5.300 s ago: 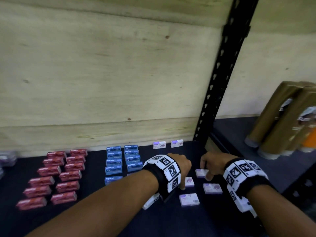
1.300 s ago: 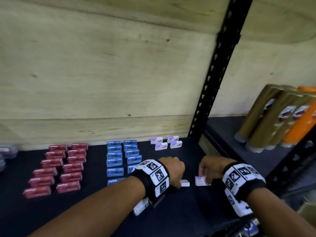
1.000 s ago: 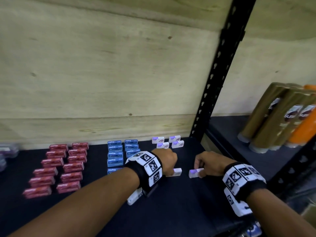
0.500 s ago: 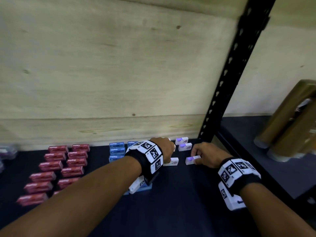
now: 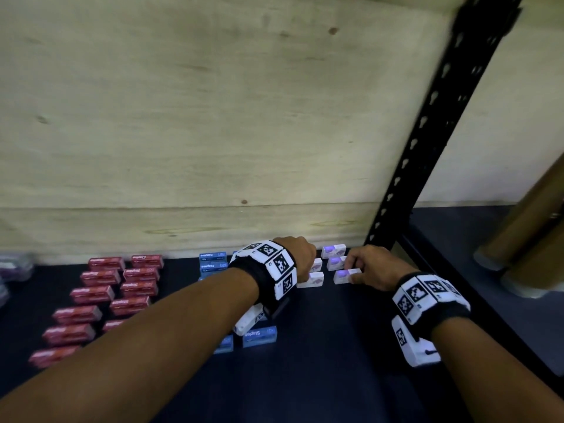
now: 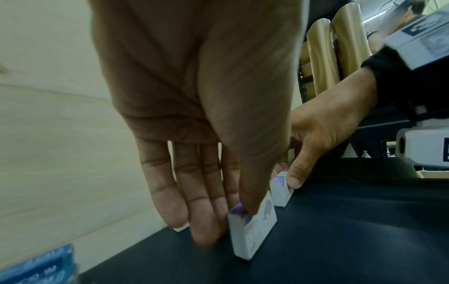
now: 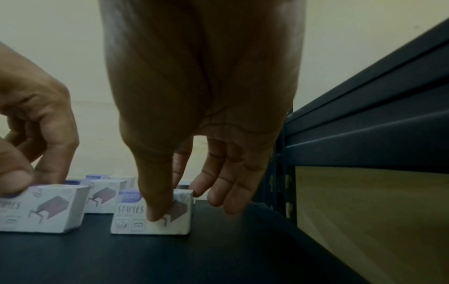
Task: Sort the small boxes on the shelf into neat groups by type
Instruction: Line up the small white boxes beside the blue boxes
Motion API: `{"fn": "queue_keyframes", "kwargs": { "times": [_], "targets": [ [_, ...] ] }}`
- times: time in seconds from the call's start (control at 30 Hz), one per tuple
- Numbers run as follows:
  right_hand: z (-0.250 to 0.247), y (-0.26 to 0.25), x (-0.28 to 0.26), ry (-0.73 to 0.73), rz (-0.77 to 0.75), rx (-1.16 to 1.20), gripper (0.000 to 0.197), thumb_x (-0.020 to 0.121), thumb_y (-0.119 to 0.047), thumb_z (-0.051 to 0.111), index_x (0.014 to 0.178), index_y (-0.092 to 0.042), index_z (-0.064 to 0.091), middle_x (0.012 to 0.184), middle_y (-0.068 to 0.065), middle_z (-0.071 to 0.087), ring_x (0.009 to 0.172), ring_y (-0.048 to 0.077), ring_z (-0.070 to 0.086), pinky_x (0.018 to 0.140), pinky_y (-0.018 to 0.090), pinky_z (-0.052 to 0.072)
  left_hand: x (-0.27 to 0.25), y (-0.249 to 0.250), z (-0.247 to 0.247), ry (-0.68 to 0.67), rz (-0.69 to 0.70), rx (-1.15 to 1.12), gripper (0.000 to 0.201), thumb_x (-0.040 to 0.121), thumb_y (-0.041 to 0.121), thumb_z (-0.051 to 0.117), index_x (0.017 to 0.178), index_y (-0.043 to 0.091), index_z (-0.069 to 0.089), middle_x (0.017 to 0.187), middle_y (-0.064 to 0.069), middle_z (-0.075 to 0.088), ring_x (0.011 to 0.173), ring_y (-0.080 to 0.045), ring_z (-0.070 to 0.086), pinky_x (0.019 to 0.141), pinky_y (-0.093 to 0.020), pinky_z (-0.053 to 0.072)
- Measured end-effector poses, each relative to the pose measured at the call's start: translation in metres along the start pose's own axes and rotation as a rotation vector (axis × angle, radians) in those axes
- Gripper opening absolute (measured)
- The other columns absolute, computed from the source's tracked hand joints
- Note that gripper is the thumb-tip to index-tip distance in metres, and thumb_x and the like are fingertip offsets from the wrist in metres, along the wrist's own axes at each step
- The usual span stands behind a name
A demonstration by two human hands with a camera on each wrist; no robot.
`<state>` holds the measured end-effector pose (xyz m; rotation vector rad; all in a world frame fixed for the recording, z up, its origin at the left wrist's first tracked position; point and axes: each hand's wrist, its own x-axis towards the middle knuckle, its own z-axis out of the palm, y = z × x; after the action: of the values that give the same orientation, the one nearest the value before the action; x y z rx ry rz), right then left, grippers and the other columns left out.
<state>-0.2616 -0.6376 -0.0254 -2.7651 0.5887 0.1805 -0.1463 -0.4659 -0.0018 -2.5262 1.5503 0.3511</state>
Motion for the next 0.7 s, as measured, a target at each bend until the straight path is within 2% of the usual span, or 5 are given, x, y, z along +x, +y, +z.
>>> {"fn": "queue_keyframes", "kwargs": {
  "times": [0.23, 0.37, 0.43, 0.5, 0.7],
  "targets": [
    [-0.011, -0.006, -0.006, 0.013, -0.004, 0.002, 0.019, 0.079, -0.019, 0.077, 0.097, -0.023, 0.07, 0.082, -0.016, 0.055, 0.074, -0.002, 0.051, 0.06, 0.009, 0.035, -0.007, -0.005, -0.011, 0.015, -0.023, -0.047, 0.023, 0.088, 0.029, 0.066, 0.106, 0.015, 0.064, 0.109, -0.005, 0.061, 0.095, -0.026, 0.063, 0.076, -0.035, 0.052],
    [-0.024, -0.024, -0.011, 0.021, -0.028, -0.021, 0.014, 0.081, -0.026, 0.076, 0.087, -0.03, 0.064, 0.085, -0.011, 0.059, 0.073, 0.002, 0.054, 0.062, 0.014, 0.039, -0.024, -0.019, -0.019, 0.064, -0.05, -0.058, 0.026, 0.089, 0.033, 0.065, 0.105, 0.014, 0.066, 0.104, -0.004, 0.064, 0.093, -0.026, 0.065, 0.078, -0.036, 0.055],
    [-0.029, -0.037, -0.012, 0.013, -0.057, -0.004, 0.013, 0.083, -0.029, 0.074, 0.088, -0.031, 0.063, 0.089, -0.01, 0.061, 0.074, 0.001, 0.056, 0.065, 0.017, 0.044, -0.036, -0.029, -0.025, 0.07, -0.067, -0.073, 0.027, 0.089, 0.034, 0.065, 0.106, 0.013, 0.067, 0.103, -0.005, 0.066, 0.092, -0.027, 0.065, 0.08, -0.038, 0.056],
    [-0.032, -0.056, -0.013, 0.011, -0.097, 0.014, 0.01, 0.084, -0.03, 0.073, 0.09, -0.029, 0.064, 0.09, -0.006, 0.065, 0.074, 0.008, 0.06, 0.068, 0.022, 0.049, -0.054, -0.042, -0.031, 0.074, -0.082, -0.098, 0.028, 0.089, 0.035, 0.065, 0.106, 0.014, 0.069, 0.104, -0.006, 0.067, 0.092, -0.027, 0.065, 0.081, -0.038, 0.056],
    [-0.036, -0.139, -0.012, 0.022, -0.293, -0.046, 0.009, 0.086, -0.033, 0.069, 0.09, -0.034, 0.061, 0.089, -0.01, 0.064, 0.079, 0.01, 0.061, 0.07, 0.024, 0.045, -0.137, -0.098, -0.041, 0.138, -0.183, -0.104, 0.029, 0.089, 0.041, 0.063, 0.109, 0.021, 0.07, 0.112, -0.002, 0.067, 0.097, -0.024, 0.063, 0.085, -0.036, 0.054]
  ]
}}
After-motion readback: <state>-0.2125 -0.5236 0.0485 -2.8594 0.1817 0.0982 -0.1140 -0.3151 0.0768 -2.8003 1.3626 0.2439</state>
